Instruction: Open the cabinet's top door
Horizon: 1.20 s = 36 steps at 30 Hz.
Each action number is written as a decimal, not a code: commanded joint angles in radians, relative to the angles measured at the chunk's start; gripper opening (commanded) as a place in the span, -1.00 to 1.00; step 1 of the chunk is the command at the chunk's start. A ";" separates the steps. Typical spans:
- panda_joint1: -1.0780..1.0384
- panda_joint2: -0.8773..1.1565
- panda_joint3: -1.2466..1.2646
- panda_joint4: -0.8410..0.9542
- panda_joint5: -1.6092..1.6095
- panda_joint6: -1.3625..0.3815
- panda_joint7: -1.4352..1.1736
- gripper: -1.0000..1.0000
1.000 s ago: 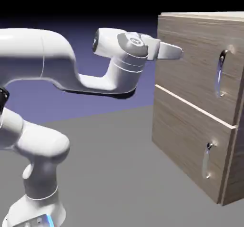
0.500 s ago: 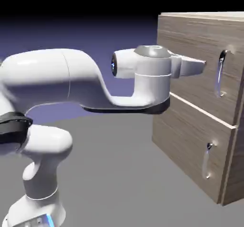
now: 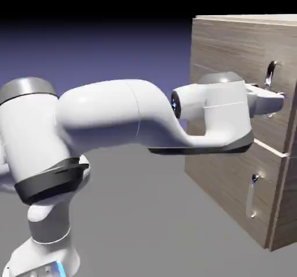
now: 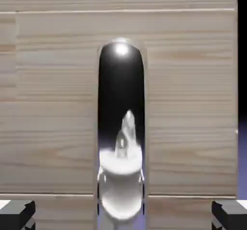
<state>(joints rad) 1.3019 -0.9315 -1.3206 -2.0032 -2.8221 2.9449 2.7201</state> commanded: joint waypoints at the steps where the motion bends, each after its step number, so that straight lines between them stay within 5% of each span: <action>1: 0.000 0.000 0.000 0.000 0.000 0.000 0.000 -1.00; 6: -0.135 0.097 0.083 -0.082 -0.071 -0.033 0.188 -1.00; 20: -0.642 0.110 0.488 -0.442 0.160 -0.215 0.177 -1.00; 36: -1.136 -0.104 1.027 -0.788 0.657 -0.347 0.025 -1.00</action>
<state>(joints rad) 0.1653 -1.0360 -0.2941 -2.7912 -2.1674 2.5985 2.7457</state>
